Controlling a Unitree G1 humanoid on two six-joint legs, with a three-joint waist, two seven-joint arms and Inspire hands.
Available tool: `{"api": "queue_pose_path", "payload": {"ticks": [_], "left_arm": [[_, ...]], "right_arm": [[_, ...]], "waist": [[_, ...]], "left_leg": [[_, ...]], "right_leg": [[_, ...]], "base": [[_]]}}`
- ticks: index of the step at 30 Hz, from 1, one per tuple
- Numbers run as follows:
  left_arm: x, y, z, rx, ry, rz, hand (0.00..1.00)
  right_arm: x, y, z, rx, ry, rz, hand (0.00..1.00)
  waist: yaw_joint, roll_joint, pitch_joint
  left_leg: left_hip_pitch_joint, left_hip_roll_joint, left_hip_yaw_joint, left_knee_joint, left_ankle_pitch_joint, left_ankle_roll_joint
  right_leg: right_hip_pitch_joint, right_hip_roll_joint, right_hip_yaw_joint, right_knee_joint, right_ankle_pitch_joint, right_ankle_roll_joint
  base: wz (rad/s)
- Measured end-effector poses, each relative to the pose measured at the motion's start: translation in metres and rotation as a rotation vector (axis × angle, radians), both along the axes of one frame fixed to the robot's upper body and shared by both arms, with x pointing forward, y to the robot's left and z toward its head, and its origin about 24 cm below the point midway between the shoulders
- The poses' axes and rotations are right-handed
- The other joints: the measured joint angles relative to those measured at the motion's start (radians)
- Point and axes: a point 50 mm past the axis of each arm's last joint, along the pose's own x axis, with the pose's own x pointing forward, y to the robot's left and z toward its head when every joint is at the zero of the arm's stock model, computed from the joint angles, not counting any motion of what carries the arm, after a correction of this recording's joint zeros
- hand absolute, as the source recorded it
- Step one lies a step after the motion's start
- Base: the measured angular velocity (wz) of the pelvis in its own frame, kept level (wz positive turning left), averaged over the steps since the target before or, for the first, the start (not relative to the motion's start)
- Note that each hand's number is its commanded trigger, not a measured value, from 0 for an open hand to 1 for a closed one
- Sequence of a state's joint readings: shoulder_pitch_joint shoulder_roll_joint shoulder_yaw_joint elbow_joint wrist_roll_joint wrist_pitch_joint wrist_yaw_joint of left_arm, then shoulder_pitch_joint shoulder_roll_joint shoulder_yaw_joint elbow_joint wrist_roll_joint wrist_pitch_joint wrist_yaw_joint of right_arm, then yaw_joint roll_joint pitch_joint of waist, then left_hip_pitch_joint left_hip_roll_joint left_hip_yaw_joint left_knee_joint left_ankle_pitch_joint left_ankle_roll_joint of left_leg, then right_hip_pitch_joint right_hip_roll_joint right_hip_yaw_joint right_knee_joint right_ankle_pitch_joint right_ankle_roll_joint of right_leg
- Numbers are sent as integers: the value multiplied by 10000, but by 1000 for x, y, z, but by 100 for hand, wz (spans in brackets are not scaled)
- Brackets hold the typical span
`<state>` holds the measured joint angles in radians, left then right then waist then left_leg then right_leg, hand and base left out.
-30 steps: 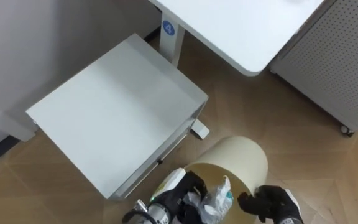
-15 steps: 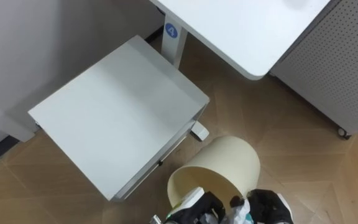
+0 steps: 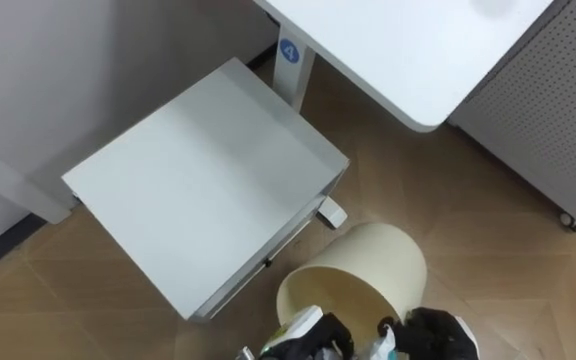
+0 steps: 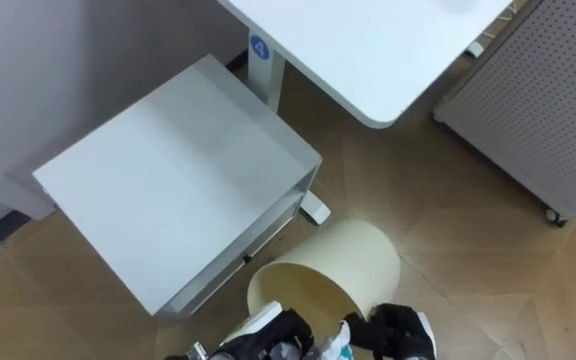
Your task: Pick garbage
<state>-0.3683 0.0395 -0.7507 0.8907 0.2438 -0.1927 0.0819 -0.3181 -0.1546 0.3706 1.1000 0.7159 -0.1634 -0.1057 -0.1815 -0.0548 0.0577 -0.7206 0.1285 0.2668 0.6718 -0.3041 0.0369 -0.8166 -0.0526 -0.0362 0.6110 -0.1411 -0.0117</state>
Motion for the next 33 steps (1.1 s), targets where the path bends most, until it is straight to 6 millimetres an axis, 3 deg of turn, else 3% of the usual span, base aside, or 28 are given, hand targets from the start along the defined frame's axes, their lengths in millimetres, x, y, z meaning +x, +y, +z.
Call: {"api": "queue_pose_path", "payload": {"ticks": [6,7,8,18,33], "left_arm": [[4,0,3,178,-501,110,97],[5,0,4,160,-610,218,58],[6,1,5,165,-666,308,0],[8,18,3,180,-1195,1586,0],[19,18,16,695,-2860,1573,0]], "right_arm": [[-4,3,-2,1768,-134,-946,100],[-7,4,-3,1805,-123,-905,100],[-8,5,-4,1867,-165,-849,100],[-15,11,-5,2391,-382,-237,100],[-29,17,-12,3178,-216,100,100]], "waist": [[4,41,-4],[53,40,-4],[55,40,-4],[-33,32,-8],[-62,16,-31]], "left_leg": [[8,-33,4,22,6,9],[11,-22,15,45,6,9],[18,-20,26,52,6,9],[161,-29,173,55,57,12],[268,-46,90,57,58,11]], "right_leg": [[-23,-41,4,144,-4,4],[-22,-27,20,153,-4,4],[-22,-26,24,162,-4,4],[-11,-99,36,298,-25,-43],[169,-111,-66,208,-13,-52]], "base": [[0],[0],[-4],[-2],[1]]}}
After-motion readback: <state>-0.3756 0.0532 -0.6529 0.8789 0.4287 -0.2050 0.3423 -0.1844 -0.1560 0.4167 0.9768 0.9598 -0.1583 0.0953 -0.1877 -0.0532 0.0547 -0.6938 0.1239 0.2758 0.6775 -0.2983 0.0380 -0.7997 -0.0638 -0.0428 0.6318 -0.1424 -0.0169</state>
